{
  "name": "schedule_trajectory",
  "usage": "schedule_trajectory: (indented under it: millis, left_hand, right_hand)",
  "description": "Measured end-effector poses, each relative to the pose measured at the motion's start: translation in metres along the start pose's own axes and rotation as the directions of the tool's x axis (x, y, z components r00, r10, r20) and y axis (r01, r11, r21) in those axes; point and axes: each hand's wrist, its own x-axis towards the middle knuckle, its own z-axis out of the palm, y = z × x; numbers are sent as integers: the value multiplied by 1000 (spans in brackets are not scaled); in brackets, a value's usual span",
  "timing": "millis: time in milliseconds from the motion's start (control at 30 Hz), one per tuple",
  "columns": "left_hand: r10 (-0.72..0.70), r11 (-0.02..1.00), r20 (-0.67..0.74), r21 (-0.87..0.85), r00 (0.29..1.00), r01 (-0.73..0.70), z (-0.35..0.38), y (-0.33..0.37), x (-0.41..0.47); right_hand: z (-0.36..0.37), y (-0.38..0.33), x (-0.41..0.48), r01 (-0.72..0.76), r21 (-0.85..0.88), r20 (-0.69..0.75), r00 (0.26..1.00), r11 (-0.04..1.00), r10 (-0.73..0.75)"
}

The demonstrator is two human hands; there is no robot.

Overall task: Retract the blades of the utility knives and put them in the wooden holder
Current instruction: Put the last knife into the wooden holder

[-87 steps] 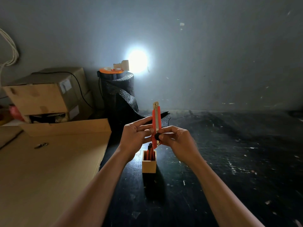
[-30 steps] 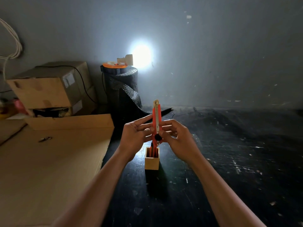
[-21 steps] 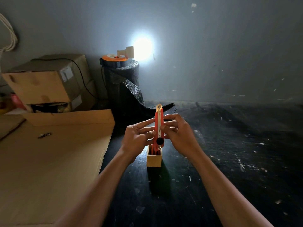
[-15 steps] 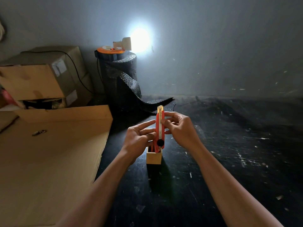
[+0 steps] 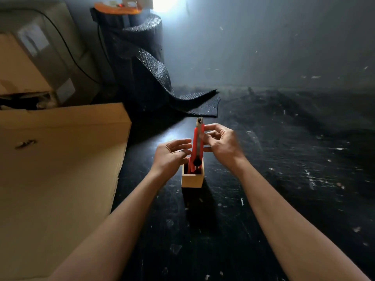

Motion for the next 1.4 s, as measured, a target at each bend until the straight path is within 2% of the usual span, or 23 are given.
schedule_trajectory:
  millis: [167,300,567,900,1400]
  left_hand:
    - [-78,991,-59,102,995,83,-16,-38,24]
    - [-130,966,-43,220,991,137,-18,-65,33]
    - [-176,935,-37,307,984,178,-4,-91,40]
    - [-158,931,-68,322,985,172,-5,-107,41]
    - [-157,933,-55,318,986,166,-4,-112,42]
  right_hand:
    - [4,31,19,-35,-31,-30,999,999,34]
    - [6,60,31,-54,-107,-67,997,993,47]
    - [11,105,39,-114,-156,-93,991,981,101]
    - [13,117,33,-133,-194,-50,991,972,125]
    - [13,123,23,-173,-410,-150,981,895,121]
